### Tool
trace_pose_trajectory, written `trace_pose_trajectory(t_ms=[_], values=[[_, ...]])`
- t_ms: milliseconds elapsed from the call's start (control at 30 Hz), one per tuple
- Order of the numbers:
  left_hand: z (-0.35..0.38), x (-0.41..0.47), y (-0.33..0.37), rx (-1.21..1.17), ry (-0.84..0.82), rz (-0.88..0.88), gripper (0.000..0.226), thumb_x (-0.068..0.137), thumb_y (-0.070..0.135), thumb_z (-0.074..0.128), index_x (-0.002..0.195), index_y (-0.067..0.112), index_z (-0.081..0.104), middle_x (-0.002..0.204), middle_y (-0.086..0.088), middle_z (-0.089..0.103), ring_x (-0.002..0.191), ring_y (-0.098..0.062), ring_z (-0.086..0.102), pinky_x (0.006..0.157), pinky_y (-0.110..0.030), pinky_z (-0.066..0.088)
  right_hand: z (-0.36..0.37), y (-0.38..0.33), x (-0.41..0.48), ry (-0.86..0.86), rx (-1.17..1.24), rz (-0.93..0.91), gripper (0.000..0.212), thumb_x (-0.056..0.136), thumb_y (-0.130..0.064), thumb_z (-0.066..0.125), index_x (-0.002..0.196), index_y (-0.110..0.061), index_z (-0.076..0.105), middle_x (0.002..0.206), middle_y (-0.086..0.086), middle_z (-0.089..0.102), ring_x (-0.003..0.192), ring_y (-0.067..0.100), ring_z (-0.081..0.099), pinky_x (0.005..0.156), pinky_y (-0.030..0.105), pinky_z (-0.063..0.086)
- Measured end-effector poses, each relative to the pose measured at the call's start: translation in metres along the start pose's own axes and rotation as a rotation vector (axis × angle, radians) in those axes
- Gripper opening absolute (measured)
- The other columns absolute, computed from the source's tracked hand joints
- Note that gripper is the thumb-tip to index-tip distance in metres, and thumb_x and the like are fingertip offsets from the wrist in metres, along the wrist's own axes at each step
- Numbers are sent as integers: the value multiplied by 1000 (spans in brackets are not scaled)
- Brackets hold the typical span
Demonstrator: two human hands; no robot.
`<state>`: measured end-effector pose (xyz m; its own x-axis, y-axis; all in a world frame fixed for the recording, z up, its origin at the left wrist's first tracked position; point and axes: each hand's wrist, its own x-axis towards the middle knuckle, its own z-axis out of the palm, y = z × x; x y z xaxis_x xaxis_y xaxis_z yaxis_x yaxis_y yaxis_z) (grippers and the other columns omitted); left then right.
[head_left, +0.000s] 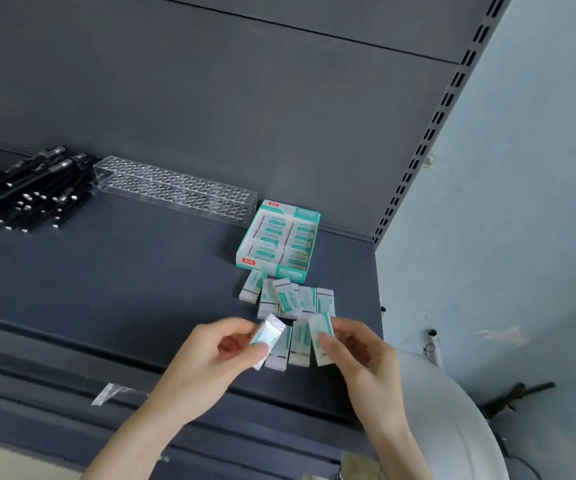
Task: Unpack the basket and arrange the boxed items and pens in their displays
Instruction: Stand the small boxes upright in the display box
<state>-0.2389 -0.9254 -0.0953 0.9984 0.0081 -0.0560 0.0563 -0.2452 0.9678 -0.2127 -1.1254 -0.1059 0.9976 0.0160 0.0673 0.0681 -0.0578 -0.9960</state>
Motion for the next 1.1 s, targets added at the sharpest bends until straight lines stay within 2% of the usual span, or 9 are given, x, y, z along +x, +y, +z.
trace_pose_trajectory(t_ms=[100, 233, 333, 467, 667, 733, 833, 1000, 1100], values=[[-1, -1, 7, -141, 4, -5, 11, 84, 29, 64, 84, 19, 69, 82, 3, 72, 76, -3, 67, 68, -10, 47, 3, -9, 5, -28, 91, -30, 11, 81, -6, 69, 78, -15, 64, 76, 2, 68, 74, 16, 65, 68, 20, 52], [3, 11, 18, -421, 21, -42, 13, 94, 13, 53, 100, 2, 56, 82, -8, 71, 67, -20, 67, 64, -24, 54, 15, -23, 20, -66, 222, -49, 19, 77, 0, 71, 87, -5, 56, 82, 8, 71, 77, 20, 69, 67, 23, 54], [1, 31, 19, -332, -1, -38, 14, 94, 18, 55, 103, 8, 57, 62, -2, 55, 58, -13, 47, 64, -27, 45, 26, -30, 34, -84, 261, -66, 25, 79, 3, 67, 98, -8, 55, 91, 10, 72, 82, 21, 69, 68, 24, 54], [-10, 59, 19, -311, -67, -36, 45, 77, 51, 72, 94, 10, 70, 57, 3, 37, 54, -13, 33, 51, -23, 33, 41, -30, 52, -114, 274, -71, 22, 82, 6, 64, 98, -5, 53, 95, 10, 72, 88, 24, 69, 71, 27, 54], [-41, 99, 16, -280, -95, 67, 24, 76, 44, 74, 92, 26, 74, 54, 11, 44, 53, -8, 35, 50, -18, 34, 65, -29, 79, -78, 248, -97, 16, 83, 5, 63, 96, -3, 59, 101, 8, 71, 92, 24, 68, 74, 26, 54], [-53, 115, 15, -224, -95, 96, 8, 81, 27, 74, 89, 25, 74, 55, 14, 53, 51, -3, 42, 49, -14, 37, 69, -29, 88, -37, 210, -66, 13, 81, 1, 66, 93, -6, 65, 99, 5, 73, 92, 23, 69, 72, 25, 55], [-61, 135, 9, -155, -143, 141, 10, 81, 12, 73, 90, 15, 69, 57, 13, 53, 54, -1, 50, 55, -11, 42, 73, -27, 100, 6, 121, -54, 15, 79, 1, 68, 90, -10, 68, 92, 3, 74, 86, 20, 71, 71, 23, 55], [-62, 160, -1, -197, -66, 118, 8, 88, 17, 66, 90, 24, 62, 59, 21, 60, 52, 7, 55, 52, -6, 40, 76, -27, 125, 135, -210, -119, 22, 75, 1, 73, 85, -18, 68, 85, -3, 74, 80, 12, 70, 72, 20, 55], [-63, 169, -15, -313, 35, -20, 10, 94, 21, 53, 90, 13, 54, 65, 8, 60, 49, -2, 46, 48, -14, 40, 84, -27, 144, 106, -397, -73, 22, 74, -4, 76, 84, -22, 67, 84, -6, 71, 76, 5, 68, 72, 15, 53]])
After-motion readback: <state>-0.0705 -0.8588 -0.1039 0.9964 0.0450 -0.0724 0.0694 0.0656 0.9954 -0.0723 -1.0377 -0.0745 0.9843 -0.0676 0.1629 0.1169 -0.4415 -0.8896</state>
